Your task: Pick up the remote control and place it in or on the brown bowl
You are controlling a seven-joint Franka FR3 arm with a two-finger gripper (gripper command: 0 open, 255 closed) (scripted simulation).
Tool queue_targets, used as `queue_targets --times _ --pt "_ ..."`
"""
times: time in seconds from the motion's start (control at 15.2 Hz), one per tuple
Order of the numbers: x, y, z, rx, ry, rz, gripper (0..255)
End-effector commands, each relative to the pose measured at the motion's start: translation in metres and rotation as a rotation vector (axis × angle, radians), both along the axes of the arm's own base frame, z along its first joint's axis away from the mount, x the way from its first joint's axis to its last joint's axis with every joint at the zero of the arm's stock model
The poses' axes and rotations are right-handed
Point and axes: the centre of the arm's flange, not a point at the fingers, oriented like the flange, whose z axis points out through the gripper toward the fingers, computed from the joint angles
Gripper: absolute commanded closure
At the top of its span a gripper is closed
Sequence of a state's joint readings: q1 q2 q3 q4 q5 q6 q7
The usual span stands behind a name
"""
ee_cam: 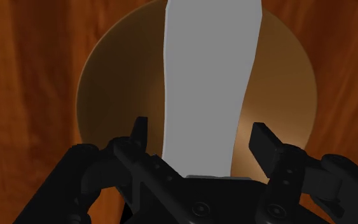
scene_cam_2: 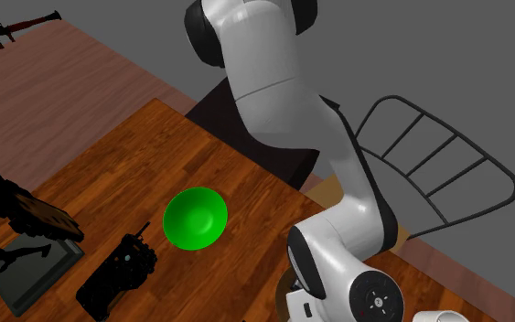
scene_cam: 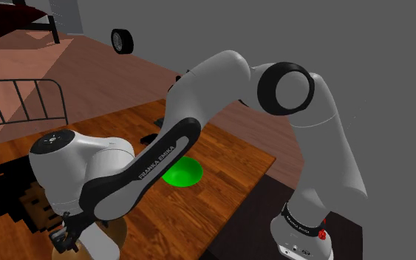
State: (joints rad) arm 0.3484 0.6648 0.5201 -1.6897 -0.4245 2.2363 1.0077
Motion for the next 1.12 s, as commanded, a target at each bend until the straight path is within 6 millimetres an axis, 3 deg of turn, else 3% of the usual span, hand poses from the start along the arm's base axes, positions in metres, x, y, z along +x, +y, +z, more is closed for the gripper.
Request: queue_targets --times 0.0,0.26,0.53,1.06 --pt "0.0 0.0 0.0 -0.001 0.001 0.0 0" --pt "0.0 0.0 0.0 -0.001 0.001 0.0 0" --pt "-0.001 0.001 0.05 -0.001 0.001 0.0 0" --pt "-0.001 0.001 0.05 -0.001 0.001 0.0 0"
